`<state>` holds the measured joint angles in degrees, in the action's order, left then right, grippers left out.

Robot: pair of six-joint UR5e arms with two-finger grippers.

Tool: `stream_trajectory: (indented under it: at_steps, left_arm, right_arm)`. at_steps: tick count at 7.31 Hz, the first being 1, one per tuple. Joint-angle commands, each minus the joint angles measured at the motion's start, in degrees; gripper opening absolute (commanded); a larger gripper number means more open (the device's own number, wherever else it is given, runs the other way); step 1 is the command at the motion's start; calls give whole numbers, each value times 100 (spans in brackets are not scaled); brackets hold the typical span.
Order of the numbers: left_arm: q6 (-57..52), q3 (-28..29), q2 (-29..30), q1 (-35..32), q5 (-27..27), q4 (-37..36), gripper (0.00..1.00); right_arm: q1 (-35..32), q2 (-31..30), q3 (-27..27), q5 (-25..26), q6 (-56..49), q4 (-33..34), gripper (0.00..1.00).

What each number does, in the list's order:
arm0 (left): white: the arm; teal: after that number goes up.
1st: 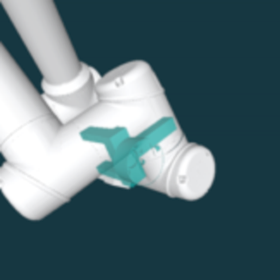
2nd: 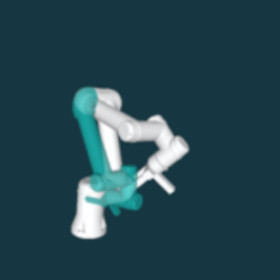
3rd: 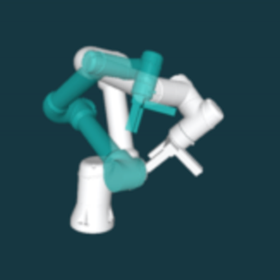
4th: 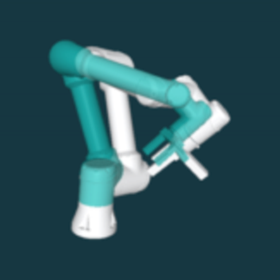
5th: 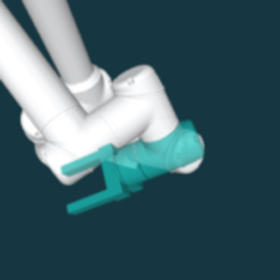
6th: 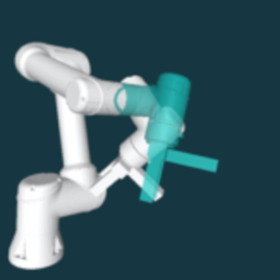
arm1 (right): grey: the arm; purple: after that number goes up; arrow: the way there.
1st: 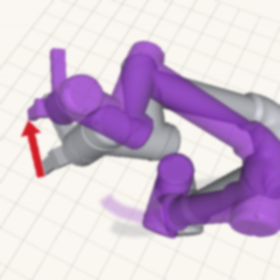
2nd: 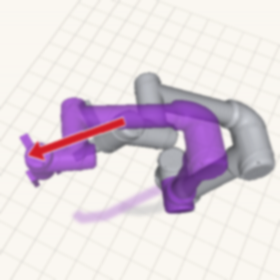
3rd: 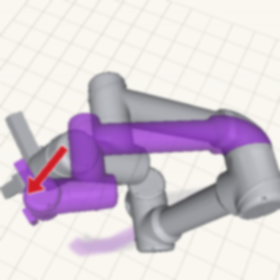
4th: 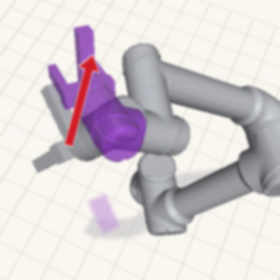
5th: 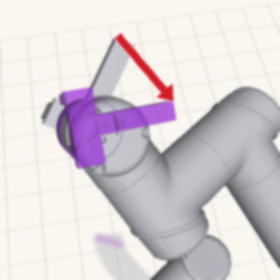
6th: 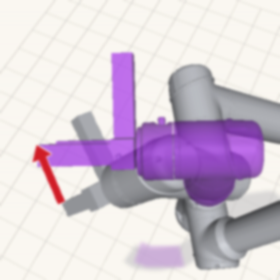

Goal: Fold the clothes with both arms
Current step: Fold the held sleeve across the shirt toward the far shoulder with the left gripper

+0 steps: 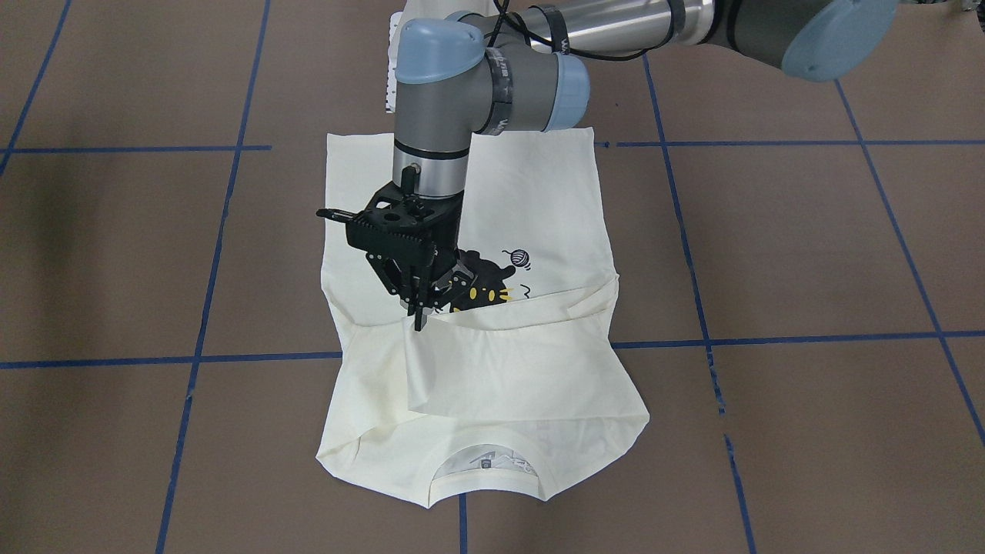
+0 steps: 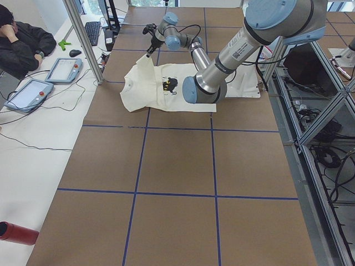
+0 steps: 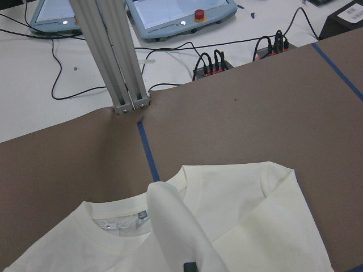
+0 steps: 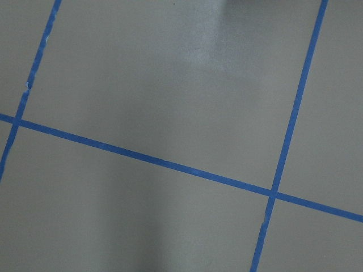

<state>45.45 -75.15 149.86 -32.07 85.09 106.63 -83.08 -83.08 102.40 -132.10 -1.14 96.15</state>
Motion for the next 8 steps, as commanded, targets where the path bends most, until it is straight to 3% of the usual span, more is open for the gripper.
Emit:
stream_trajectory:
  at_steps: [1,3,4,5,7,8]
  left_arm:
    - [-10,770,43,367,-255,1004,0]
    - [7,914,96,543,-370,1220,0]
    - [103,940,253,570,-344,1229,53]
    - [391,958,246,570,-335,1542,100]
    - [693,967,246,562,-213,1695,100]
    - [649,949,237,422,414,1634,100]
  right_arm:
    - [-7,-16,0,0,9,0,100]
    - [-7,-16,0,0,18,0,100]
    - [2,-16,0,0,18,0,100]
    - [2,-16,-9,0,9,0,100]
    - [2,37,8,-9,0,0,100]
    - [11,72,35,-18,0,-17,100]
